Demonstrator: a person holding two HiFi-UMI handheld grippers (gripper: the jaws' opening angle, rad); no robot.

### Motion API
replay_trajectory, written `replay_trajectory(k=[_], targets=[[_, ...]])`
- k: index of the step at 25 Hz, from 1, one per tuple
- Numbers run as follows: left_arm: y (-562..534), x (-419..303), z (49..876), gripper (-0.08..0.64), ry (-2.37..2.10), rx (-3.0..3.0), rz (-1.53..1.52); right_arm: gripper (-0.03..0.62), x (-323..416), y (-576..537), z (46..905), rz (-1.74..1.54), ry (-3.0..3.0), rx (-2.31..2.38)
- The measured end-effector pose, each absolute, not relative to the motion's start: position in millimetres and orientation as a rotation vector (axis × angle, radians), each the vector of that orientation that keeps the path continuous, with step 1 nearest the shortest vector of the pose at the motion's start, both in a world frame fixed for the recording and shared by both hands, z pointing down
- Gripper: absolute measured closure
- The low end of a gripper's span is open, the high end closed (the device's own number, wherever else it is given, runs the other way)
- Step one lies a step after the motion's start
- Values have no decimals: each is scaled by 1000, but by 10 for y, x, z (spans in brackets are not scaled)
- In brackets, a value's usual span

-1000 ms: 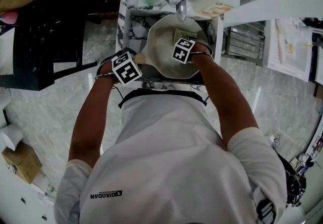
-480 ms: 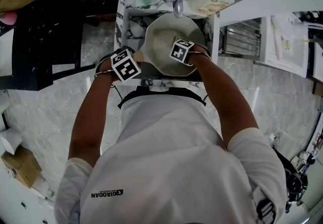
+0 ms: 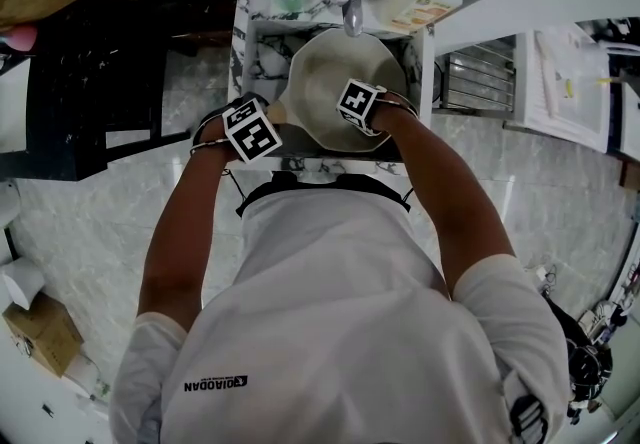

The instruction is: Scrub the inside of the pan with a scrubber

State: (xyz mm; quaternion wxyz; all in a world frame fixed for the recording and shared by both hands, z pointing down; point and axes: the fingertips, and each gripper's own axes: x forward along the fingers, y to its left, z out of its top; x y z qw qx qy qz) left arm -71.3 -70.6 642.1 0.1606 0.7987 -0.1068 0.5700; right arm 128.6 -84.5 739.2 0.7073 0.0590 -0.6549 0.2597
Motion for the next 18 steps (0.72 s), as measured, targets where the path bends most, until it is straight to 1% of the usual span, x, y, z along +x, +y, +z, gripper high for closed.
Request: replay_trajectory(k=[5, 10, 18], targets=[[-698, -720, 6430, 348, -306, 2280, 1633, 518, 1188, -712, 7368, 723, -1478, 115], [-694, -716, 6425, 348, -303, 2283, 1635, 518, 1027, -563, 7297, 935, -1502, 100], [-711, -706, 6422, 348, -296, 2274, 1624, 518, 802, -580, 7092, 1153, -1597, 141]])
